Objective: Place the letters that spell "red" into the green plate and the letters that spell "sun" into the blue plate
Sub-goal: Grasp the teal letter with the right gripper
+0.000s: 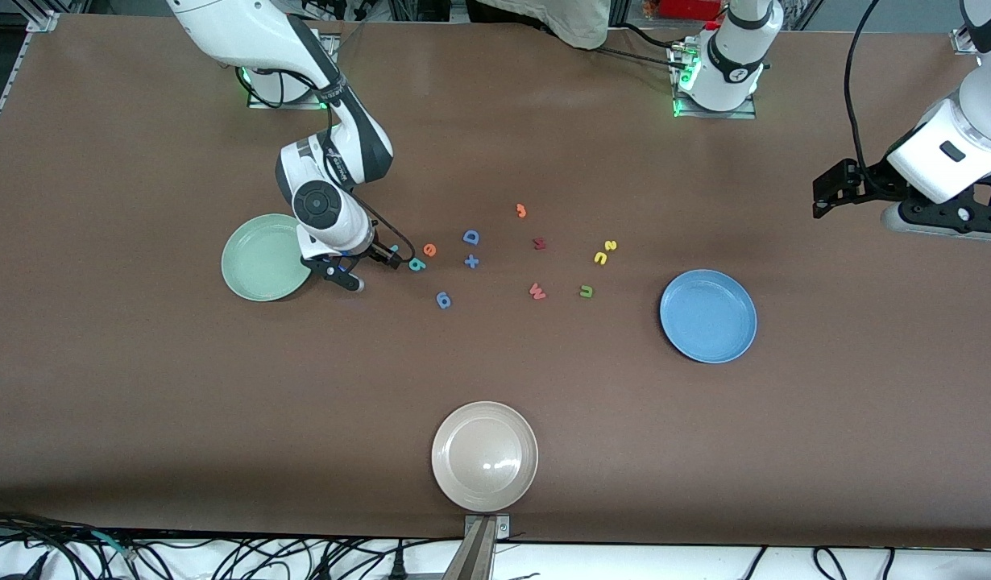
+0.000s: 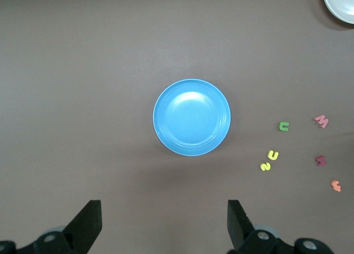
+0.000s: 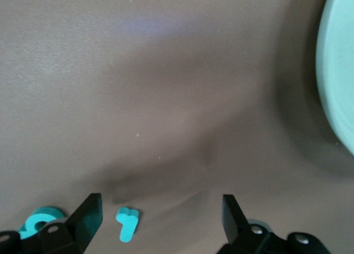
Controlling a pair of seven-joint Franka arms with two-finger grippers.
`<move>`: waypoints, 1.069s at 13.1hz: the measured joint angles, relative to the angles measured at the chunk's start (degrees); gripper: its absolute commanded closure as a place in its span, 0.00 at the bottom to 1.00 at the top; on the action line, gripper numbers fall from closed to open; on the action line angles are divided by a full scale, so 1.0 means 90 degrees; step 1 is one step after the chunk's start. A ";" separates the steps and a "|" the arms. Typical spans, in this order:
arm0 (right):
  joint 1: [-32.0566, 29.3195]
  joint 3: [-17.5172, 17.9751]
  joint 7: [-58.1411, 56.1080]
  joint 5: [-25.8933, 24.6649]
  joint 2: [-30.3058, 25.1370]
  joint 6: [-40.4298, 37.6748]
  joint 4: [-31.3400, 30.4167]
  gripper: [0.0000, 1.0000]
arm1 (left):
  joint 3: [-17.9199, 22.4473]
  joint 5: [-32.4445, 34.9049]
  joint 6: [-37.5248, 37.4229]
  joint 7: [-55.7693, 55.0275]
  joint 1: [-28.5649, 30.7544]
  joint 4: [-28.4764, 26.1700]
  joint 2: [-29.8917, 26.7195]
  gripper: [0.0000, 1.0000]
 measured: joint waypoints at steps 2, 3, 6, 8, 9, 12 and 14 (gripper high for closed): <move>0.0001 0.0024 0.0073 0.0000 0.0000 0.0083 0.0001 0.04 | 0.0000 0.0000 0.0000 0.0000 0.0000 0.0000 0.0000 0.00; 0.0001 0.0030 0.0135 0.0001 0.0003 0.0136 0.0001 0.04 | 0.0000 0.0000 0.0000 0.0000 0.0000 0.0000 0.0000 0.00; 0.0002 0.0121 0.0332 0.0004 0.0079 0.0274 0.0001 0.11 | 0.0000 0.0000 0.0000 0.0000 0.0000 0.0000 0.0000 0.00; 0.0004 0.0157 0.0430 0.0004 0.0152 0.0304 0.0001 0.31 | 0.0000 0.0000 0.0000 0.0000 0.0000 0.0000 0.0000 0.00; 0.0004 0.0157 0.0442 0.0005 0.0174 0.0323 0.0002 0.40 | 0.0000 0.0000 0.0000 0.0000 0.0000 0.0000 0.0000 0.00; 0.0004 0.0169 0.0443 0.0009 0.0170 0.0368 0.0037 0.47 | 0.0000 0.0000 0.0000 0.0000 0.0000 0.0000 0.0000 0.00; 0.0004 0.0174 0.0446 0.0013 0.0167 0.0374 0.0045 0.47 | 0.0000 0.0000 0.0000 0.0000 0.0000 0.0000 0.0000 0.00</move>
